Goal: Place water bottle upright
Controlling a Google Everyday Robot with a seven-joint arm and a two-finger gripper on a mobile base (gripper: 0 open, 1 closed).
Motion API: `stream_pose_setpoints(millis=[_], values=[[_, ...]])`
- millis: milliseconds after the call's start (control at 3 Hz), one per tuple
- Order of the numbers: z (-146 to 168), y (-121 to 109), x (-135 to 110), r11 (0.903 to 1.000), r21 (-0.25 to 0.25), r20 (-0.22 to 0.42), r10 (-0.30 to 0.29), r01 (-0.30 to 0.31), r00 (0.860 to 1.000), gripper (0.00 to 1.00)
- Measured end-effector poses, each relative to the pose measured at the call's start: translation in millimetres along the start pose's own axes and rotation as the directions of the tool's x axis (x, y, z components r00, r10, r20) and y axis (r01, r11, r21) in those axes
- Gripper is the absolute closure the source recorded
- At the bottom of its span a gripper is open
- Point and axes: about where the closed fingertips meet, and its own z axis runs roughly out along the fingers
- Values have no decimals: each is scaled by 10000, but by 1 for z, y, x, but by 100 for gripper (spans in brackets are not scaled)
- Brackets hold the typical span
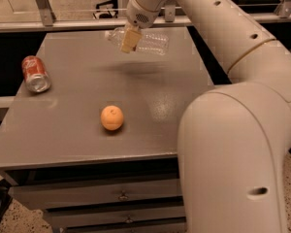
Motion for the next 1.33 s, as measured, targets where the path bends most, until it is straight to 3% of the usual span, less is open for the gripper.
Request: stream_pose_setpoints(millis=[333,667,1000,1333], values=[[-23,4,1,9993,332,1159,121,-160,9932,100],[-40,8,2,9982,499,2566,185,-324,9663,100],[-56,10,1,9973,568,4170,191,-471,9087,100],[-71,8,0,9965,640,5825,59,-531,8128,100]])
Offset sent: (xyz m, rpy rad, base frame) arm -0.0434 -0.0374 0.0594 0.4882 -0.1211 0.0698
